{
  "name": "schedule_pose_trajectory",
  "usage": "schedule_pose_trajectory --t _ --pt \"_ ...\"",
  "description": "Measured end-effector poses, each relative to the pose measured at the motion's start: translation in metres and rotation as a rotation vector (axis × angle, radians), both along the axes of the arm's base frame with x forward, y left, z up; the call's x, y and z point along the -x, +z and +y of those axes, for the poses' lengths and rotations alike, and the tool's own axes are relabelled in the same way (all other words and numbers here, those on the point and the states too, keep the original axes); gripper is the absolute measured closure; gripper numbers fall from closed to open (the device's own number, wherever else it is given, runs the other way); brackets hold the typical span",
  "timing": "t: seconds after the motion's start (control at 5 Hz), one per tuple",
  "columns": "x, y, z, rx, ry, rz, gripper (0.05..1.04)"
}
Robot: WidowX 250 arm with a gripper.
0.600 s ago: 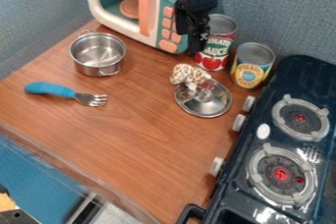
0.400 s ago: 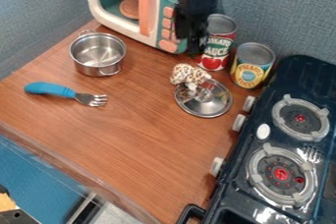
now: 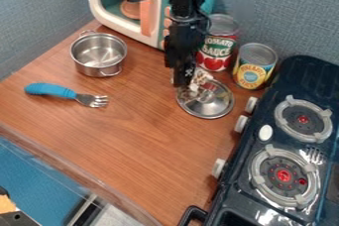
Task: Moved the object from the top of the silver lid to the middle of the table
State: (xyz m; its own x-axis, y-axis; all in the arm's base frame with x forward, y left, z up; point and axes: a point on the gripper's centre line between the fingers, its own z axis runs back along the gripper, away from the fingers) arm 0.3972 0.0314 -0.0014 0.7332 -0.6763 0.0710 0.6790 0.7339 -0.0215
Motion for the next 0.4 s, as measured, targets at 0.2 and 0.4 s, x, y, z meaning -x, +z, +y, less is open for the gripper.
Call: schedule_pose_trajectory --t 0.2,0.4 --pt "-0.0002 -0.0109 0.006 0.001 -0.006 0.001 0.083" --pt "-0.0076 -0.0146 0.0111 0.032 -0.009 -0.012 0.094"
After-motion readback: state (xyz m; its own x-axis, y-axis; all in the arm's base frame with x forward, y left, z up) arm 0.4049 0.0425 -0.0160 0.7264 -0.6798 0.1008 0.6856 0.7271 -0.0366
